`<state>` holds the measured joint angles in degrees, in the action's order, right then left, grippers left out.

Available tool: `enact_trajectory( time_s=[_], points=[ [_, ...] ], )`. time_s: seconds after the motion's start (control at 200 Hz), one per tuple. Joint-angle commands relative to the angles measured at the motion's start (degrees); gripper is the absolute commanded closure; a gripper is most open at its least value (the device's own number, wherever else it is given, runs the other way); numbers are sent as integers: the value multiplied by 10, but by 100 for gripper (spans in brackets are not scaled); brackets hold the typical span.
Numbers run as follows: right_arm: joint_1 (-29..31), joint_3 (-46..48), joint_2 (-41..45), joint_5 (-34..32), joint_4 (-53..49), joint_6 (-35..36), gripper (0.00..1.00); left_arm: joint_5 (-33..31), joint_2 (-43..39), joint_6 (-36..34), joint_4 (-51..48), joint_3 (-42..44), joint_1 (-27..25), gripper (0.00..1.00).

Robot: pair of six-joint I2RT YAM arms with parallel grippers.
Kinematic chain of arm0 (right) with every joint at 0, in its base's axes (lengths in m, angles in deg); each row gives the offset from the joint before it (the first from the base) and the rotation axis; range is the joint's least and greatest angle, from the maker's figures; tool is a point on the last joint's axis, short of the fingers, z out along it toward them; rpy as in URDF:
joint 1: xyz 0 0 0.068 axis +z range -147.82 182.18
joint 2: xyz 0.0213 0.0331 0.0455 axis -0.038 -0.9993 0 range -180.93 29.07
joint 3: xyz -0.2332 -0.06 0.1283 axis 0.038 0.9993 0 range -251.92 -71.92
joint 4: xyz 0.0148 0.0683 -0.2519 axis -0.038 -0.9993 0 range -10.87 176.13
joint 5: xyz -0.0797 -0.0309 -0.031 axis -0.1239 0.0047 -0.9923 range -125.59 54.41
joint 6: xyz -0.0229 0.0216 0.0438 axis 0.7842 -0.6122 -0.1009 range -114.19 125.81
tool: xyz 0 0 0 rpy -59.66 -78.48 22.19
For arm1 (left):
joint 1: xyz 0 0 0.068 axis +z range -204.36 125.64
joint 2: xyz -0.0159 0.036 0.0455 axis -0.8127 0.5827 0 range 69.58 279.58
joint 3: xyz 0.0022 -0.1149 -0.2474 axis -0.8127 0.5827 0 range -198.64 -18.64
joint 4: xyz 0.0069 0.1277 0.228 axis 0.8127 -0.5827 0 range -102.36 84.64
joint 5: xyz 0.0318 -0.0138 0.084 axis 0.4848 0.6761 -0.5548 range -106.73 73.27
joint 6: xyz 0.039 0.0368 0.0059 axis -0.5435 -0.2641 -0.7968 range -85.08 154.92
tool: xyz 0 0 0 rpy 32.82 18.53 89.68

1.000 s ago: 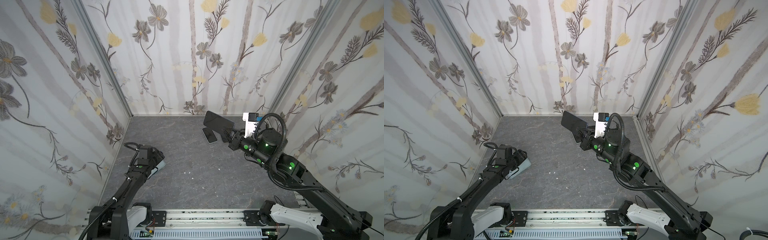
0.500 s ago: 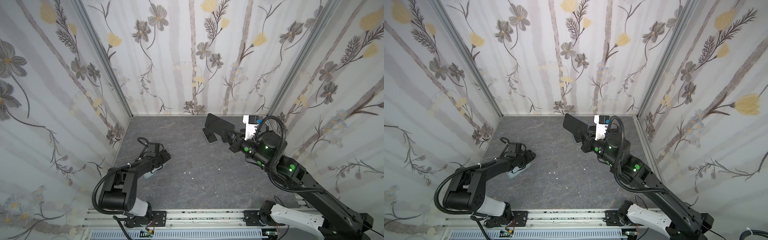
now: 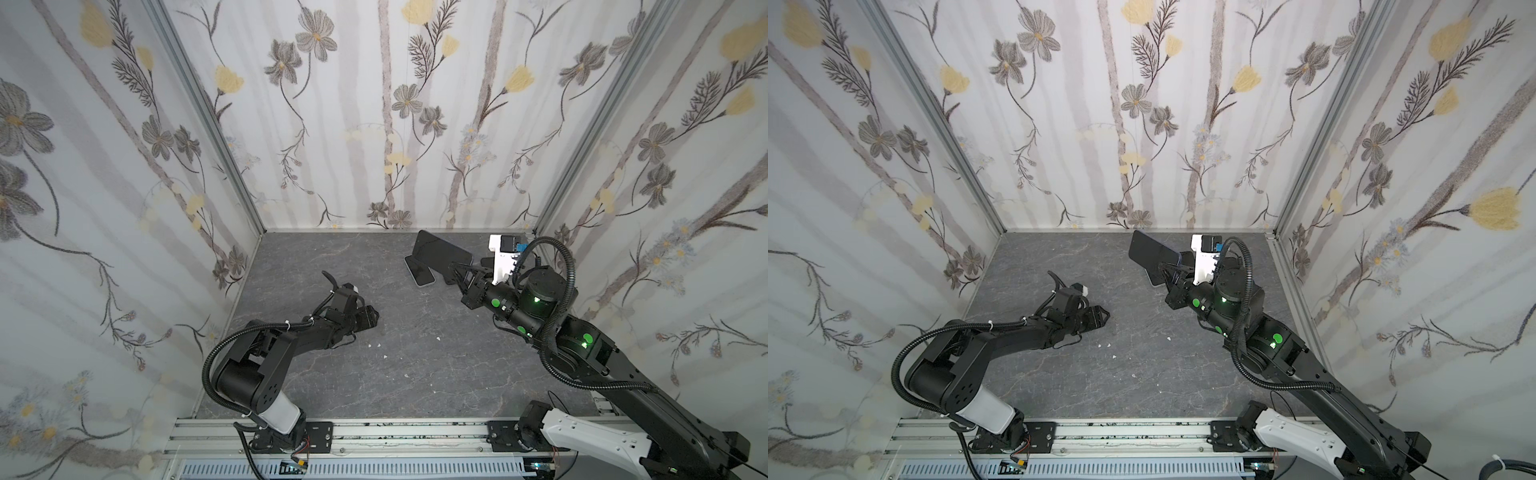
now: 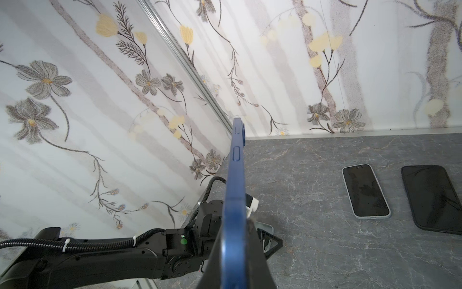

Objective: Put the phone into the phone case
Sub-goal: 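Grasp the pale green case with the left gripper while the right gripper lowers the phone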

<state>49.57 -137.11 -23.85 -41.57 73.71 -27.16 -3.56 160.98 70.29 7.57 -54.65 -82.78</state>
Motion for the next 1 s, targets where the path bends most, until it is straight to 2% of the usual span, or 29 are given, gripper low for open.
enact_trajectory(
  time_s=[0.0, 0.02, 0.11, 0.235, 0.43, 0.5, 0.589, 0.669, 0.819, 0.994],
  points=[
    [1, 2, 3, -9, 20, -9, 100, 47, 4, 55, -45, 7, -35, 32],
    [-16, 2, 2, -9, 18, -9, 100, 49, 4, 61, -41, 7, -41, 32],
    [-17, 3, 2, -12, 14, -12, 100, 59, 5, 70, -31, 0, -65, 32],
    [-18, 4, 0, -16, 8, -18, 100, 60, -11, 72, -54, -18, -70, 32],
    [-17, -10, -21, -6, -31, -42, 100, -19, -121, 52, -143, -48, -58, 29],
    [-15, -4, -36, 22, -30, -65, 100, -41, -175, 49, -172, -43, -29, 28],
    [-8, 19, -63, 56, -3, -109, 100, -47, -232, 41, -193, -26, 35, 28],
    [42, 41, -96, 59, 32, -143, 100, -32, -254, 36, -202, -12, 106, 28],
    [96, 77, -181, 83, 126, -218, 100, 23, -247, 35, -190, 5, 187, 27],
    [118, 87, -294, 149, 218, -281, 100, 58, -204, 43, -153, 26, 218, 27]
  ],
)
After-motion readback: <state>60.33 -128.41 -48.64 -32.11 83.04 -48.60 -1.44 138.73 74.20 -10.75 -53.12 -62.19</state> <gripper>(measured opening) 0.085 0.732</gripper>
